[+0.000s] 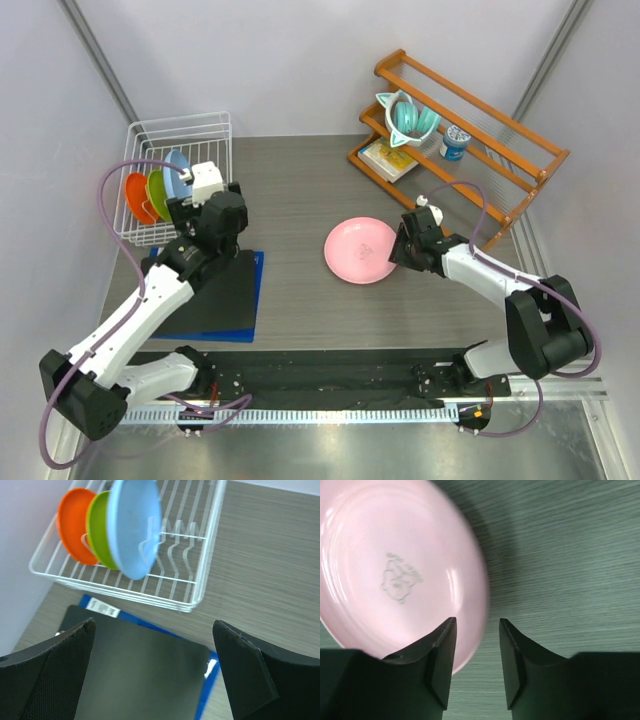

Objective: Unload the plates from the dish rack

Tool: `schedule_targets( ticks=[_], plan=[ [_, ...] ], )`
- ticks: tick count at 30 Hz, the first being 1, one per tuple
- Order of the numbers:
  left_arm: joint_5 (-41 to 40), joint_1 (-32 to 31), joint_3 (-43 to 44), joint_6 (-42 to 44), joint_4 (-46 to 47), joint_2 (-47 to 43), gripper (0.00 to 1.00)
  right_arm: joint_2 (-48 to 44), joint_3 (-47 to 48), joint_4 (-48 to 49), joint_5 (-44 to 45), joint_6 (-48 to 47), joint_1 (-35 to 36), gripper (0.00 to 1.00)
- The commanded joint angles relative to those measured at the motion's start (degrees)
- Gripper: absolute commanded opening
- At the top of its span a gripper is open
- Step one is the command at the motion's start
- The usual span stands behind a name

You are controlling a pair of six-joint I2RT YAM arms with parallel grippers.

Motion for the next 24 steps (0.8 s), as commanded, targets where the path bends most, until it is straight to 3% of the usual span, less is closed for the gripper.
schedule_targets(
  ticks=[1, 8, 15, 19, 24],
  plan=[
    [1.3, 6.0, -0.9, 0.9, 3.4, 0.6, 0.99, -0.2, 2.0, -1.1, 3.9, -1.2, -0.6, 0.56],
    [3.3, 13.4, -0.6, 2.6, 6.2, 2.9, 1.00, -5.2, 2.8, -5.0, 8.6, -3.3, -0.9, 0.60],
    [6.9, 22.4, 4.0, 2.9, 10.1, 12.7, 0.99, -14.0, 3.5, -6.5, 8.4, -4.9, -0.9, 0.64],
    [9.9, 27.3, 8.6, 3.0, 11.3, 19.2, 0.99, -14.9, 4.8, -7.1, 8.2, -5.8, -0.9, 0.67],
    [12.4, 28.9, 13.3, 4.0, 14.3, 27.3, 0.97, -12.7, 6.2, -7.0, 7.6, -6.1, -1.0, 0.67]
  ],
)
